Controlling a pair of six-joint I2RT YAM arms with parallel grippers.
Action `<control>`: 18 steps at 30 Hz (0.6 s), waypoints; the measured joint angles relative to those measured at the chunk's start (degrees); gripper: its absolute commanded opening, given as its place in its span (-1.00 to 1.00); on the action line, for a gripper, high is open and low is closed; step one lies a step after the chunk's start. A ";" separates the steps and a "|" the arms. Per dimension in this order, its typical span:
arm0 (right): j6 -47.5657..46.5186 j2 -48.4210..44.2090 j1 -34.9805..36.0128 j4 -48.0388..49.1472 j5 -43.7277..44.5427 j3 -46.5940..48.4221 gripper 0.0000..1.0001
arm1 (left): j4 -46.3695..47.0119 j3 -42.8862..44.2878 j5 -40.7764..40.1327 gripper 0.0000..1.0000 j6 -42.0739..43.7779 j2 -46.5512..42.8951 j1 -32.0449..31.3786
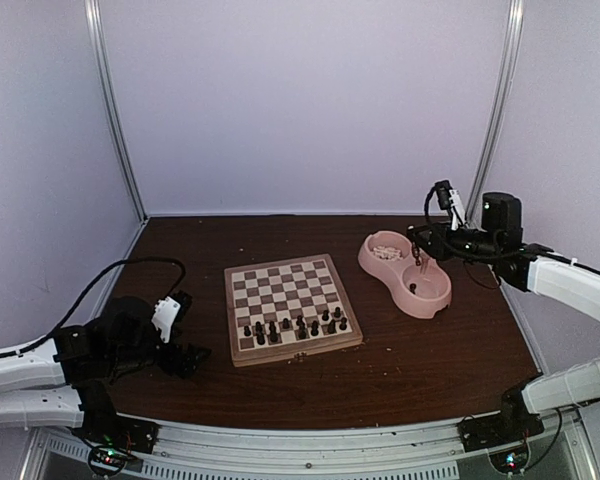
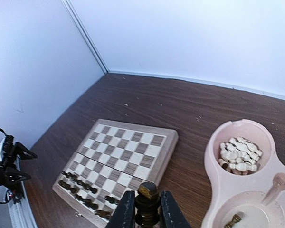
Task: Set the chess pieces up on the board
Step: Pick up the chess pile from the storage box.
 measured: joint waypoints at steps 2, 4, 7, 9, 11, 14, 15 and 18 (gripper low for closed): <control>2.54 -2.08 0.00 2.08 -2.97 -0.70 -0.73 | -0.02 2.49 1.75 0.73 -1.57 0.50 0.00; 6.45 -3.39 0.17 5.22 -5.11 -1.36 -0.72 | 0.04 6.54 3.28 0.72 -3.26 2.05 0.00; 13.55 -4.13 1.64 9.25 -5.92 -1.90 -0.72 | 0.79 13.11 4.68 0.71 -5.53 5.75 -0.70; 18.71 -4.48 4.31 9.99 -3.19 -2.03 -0.73 | 1.49 17.75 4.63 0.70 -7.17 9.38 -2.25; 23.23 -4.96 7.65 10.05 -0.13 -2.16 -0.69 | 2.51 21.35 3.98 0.70 -8.17 12.76 -4.55; 30.49 -5.90 12.76 8.85 7.02 -2.25 -0.70 | 4.96 26.10 0.87 0.69 -8.31 18.64 -9.64; 33.88 -6.12 14.62 8.59 9.68 -2.29 -0.70 | 5.75 27.41 -0.37 0.68 -8.02 20.59 -11.21; 42.23 -6.12 16.98 8.87 14.93 -2.84 -0.69 | 9.20 30.29 -3.54 0.63 -6.19 25.83 -14.62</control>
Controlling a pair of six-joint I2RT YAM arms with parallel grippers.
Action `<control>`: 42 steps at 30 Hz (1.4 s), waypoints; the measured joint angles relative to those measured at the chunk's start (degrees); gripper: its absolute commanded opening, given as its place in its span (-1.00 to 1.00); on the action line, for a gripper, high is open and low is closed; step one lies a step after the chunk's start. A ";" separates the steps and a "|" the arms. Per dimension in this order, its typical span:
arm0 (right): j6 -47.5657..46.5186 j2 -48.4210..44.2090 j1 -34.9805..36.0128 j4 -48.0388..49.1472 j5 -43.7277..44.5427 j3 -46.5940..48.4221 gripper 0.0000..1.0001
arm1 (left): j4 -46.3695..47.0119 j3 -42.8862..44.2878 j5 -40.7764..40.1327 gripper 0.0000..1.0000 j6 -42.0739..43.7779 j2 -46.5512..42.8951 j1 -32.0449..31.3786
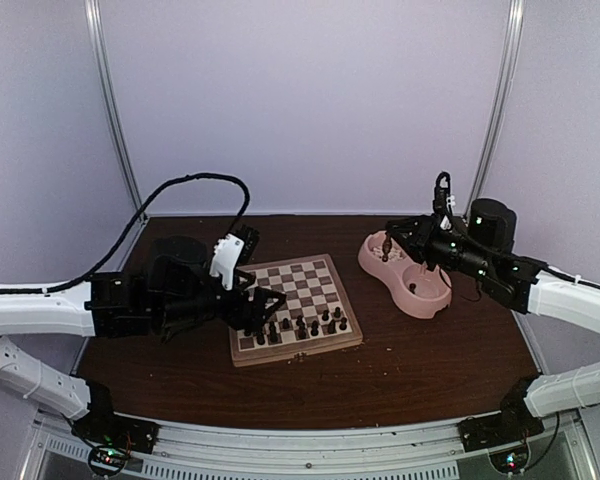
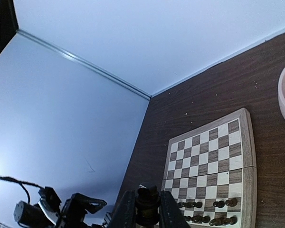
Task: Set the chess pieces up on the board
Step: Pick up the chess pile from the storage box, then adjust the chess pile.
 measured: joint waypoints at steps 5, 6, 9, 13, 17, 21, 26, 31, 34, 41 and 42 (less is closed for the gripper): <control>9.49 0.35 3.39 -1.57 7.10 0.55 -0.64 | 10.58 1.38 -5.42 0.63 9.14 6.27 -4.52; 10.91 0.50 4.39 -2.34 8.24 0.98 -0.64 | 13.33 1.36 -6.14 0.63 11.80 7.32 -5.25; 15.21 1.05 7.32 -5.07 11.82 2.58 -0.66 | 21.33 1.33 -7.56 0.64 19.93 10.40 -6.75; 21.05 1.11 11.08 -9.68 17.79 4.46 -0.66 | 33.77 0.94 -9.14 0.65 33.68 15.34 -8.98; 26.25 1.11 14.12 -14.25 23.06 5.57 -0.66 | 41.88 1.27 -10.86 0.65 46.80 20.87 -11.17; 29.75 1.14 16.61 -18.47 26.77 7.63 -0.66 | 44.81 2.03 -11.45 0.60 54.14 24.24 -12.02; 32.48 1.16 19.15 -19.93 29.83 9.14 -0.67 | 47.23 4.42 -12.44 0.33 59.17 27.50 -12.07; 35.32 2.73 21.64 -20.00 31.47 9.11 -0.67 | 48.50 6.54 -12.57 0.07 60.87 29.09 -12.07; 36.33 3.98 22.67 -20.00 32.00 9.11 -0.68 | 49.16 6.84 -12.57 0.01 61.18 29.38 -12.07; 37.66 4.76 23.26 -19.74 32.63 9.07 -0.68 | 49.20 6.84 -12.13 -0.15 61.02 29.38 -12.07; 37.68 4.76 23.26 -19.69 32.70 9.07 -0.69 | 49.13 6.84 -12.11 -0.16 61.02 29.38 -12.07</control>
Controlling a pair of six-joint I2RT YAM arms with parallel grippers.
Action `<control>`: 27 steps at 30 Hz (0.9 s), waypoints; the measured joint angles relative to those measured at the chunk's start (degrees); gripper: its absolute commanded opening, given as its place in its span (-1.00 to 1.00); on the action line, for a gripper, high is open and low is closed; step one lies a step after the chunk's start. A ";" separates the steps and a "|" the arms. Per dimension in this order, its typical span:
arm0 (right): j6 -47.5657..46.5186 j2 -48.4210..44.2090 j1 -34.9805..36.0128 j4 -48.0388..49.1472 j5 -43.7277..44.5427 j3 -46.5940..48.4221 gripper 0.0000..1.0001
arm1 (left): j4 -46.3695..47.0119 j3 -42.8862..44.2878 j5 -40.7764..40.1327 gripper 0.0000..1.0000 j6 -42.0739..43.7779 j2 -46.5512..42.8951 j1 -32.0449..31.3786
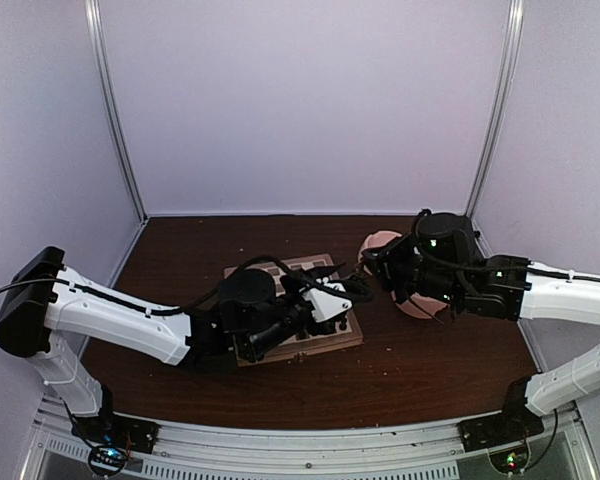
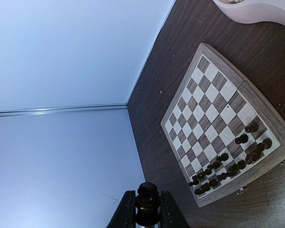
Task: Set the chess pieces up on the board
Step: Adjust the chess pile.
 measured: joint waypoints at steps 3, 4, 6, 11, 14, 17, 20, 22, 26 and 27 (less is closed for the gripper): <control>0.07 -0.02 0.02 -0.02 0.15 0.00 -0.69 | -0.02 0.00 0.04 -0.23 -0.24 0.00 0.00; 0.11 -0.02 0.02 -0.02 0.17 0.00 -0.69 | -0.04 0.02 0.07 -0.25 -0.39 0.04 0.00; 0.20 -0.02 0.13 -0.02 0.31 0.00 -0.69 | -0.55 0.44 0.20 -0.29 -0.72 0.24 0.00; 0.76 -0.24 0.63 -0.04 0.50 -0.24 -0.70 | -2.08 2.36 0.24 -0.36 -1.64 1.31 0.00; 0.83 -0.52 0.66 -0.04 0.83 -0.33 -0.70 | -3.02 2.62 0.26 -0.38 -2.38 1.38 0.00; 0.85 -1.03 0.76 -0.04 1.16 -0.33 -0.70 | -3.91 2.84 0.24 -0.43 -3.02 1.38 0.07; 0.85 -1.57 1.03 -0.04 1.42 -0.33 -0.71 | -4.76 2.97 0.24 -0.50 -3.50 1.40 0.07; 0.83 -1.79 1.14 -0.04 1.51 -0.33 -0.72 | -5.01 3.04 0.20 -0.51 -3.76 1.42 0.07; 0.83 -2.01 1.25 -0.09 1.88 -0.33 -0.73 | -5.16 3.52 0.13 -0.51 -4.04 1.64 0.07; 0.83 -2.08 1.25 -0.09 1.97 -0.33 -0.73 | -5.20 3.67 0.04 -0.51 -4.09 1.70 0.07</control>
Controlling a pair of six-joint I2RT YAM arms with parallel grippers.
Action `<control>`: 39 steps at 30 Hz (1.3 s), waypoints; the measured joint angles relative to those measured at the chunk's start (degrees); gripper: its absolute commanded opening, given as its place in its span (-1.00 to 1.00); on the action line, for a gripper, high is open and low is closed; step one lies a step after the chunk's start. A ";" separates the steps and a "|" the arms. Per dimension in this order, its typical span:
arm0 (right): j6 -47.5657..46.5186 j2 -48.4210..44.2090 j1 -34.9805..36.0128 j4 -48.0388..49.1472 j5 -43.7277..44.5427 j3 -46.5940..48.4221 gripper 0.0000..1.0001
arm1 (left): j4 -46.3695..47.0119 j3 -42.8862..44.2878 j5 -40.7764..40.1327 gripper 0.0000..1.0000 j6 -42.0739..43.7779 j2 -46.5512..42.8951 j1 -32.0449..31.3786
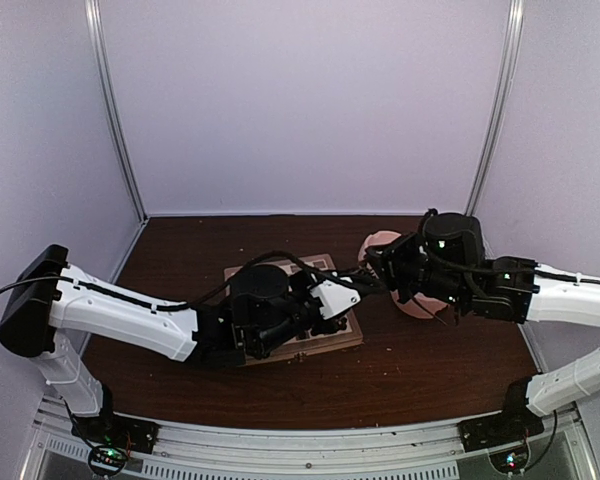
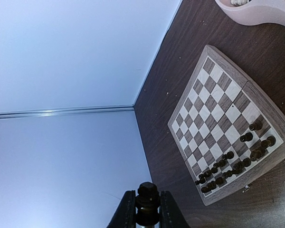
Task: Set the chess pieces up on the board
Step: Adjust the chess pile.
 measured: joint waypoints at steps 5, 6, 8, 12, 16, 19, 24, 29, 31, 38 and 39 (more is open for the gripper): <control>0.00 -0.20 0.20 0.00 0.31 -0.04 -0.74 | 0.02 0.42 -0.44 -0.59 -0.15 0.31 0.00; 0.00 -0.20 0.28 0.00 0.31 -0.09 -0.74 | 0.02 0.42 -0.55 -0.63 -0.17 0.33 0.00; 0.00 -0.20 0.37 -0.02 0.39 -0.15 -0.74 | 0.02 0.42 -0.90 -0.72 -0.15 0.39 0.00; -0.02 -0.22 0.55 -0.02 1.05 -0.26 -0.75 | 0.24 0.42 -1.64 -0.86 -0.20 0.44 0.00; -0.07 -0.55 0.63 -0.02 1.55 -0.28 -0.75 | 1.03 0.42 -2.38 -0.98 -0.11 0.44 0.00; -0.07 -0.70 0.66 -0.02 1.75 -0.28 -0.75 | 1.16 0.42 -2.47 -1.00 -0.13 0.44 0.00; -1.07 -1.07 0.92 -0.04 2.93 -0.42 -0.74 | 1.11 0.42 -2.49 -1.00 -0.35 0.44 0.00; -6.01 -3.41 0.50 -0.76 7.19 -0.92 -0.77 | -0.42 0.39 -2.71 -1.00 -2.40 0.39 0.00; -10.29 -4.94 -0.37 -0.87 9.07 -1.29 -0.77 | -2.32 0.37 -3.56 -1.00 -4.11 0.15 0.00; -35.01 -8.81 -4.90 -2.03 10.67 -1.84 -0.98 | -16.55 0.81 -8.74 -1.00 -15.26 -3.19 0.37; -38.97 -9.35 -5.29 -2.62 10.58 -1.92 -0.98 | -19.34 1.42 -9.11 -1.00 -17.25 -3.43 0.59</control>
